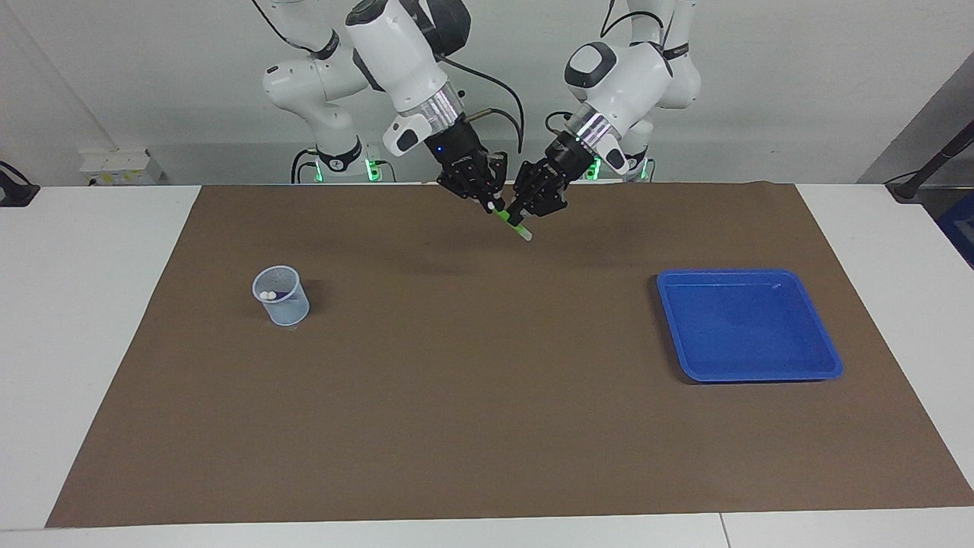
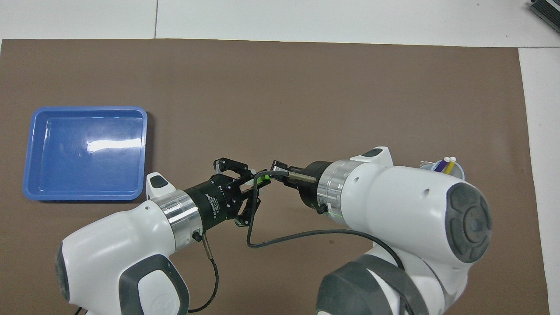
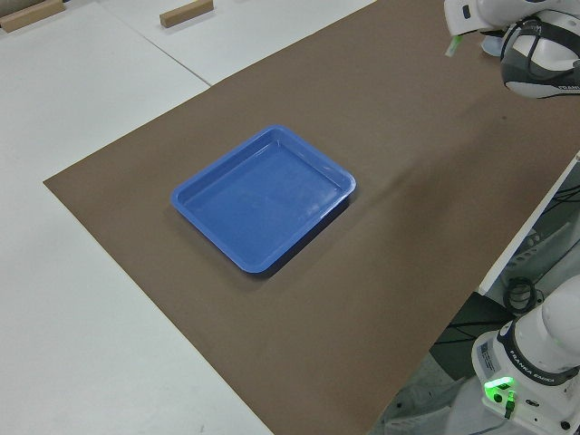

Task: Right arm passes pens to left for tray arrangement
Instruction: 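Close the left gripper on the green pen and open the right gripper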

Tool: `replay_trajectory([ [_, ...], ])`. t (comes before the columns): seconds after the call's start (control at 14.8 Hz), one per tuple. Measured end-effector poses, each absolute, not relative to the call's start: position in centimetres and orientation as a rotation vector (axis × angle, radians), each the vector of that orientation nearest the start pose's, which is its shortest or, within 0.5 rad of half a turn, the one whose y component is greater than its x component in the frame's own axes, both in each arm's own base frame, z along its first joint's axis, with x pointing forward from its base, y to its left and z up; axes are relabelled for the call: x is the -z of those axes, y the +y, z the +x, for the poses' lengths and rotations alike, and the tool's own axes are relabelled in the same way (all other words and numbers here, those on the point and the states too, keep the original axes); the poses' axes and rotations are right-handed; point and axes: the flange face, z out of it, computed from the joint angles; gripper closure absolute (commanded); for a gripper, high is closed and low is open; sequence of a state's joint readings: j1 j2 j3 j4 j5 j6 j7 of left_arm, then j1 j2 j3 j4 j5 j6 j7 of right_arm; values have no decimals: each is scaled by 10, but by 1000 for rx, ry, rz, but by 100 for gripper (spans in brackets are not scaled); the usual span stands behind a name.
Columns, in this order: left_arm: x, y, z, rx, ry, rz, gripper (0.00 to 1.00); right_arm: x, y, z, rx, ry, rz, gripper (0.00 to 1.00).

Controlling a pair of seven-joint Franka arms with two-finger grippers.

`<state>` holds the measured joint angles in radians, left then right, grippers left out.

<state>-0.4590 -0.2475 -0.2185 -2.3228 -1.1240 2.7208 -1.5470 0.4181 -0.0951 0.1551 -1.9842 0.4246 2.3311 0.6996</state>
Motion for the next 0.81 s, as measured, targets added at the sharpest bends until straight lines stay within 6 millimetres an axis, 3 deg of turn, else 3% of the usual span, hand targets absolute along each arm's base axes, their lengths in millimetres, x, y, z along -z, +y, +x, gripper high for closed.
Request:
replay_trajectory([
  [0.81,-494,-294,410,446,1745,1462,100,-555,317,472,187,451,-2555,100],
])
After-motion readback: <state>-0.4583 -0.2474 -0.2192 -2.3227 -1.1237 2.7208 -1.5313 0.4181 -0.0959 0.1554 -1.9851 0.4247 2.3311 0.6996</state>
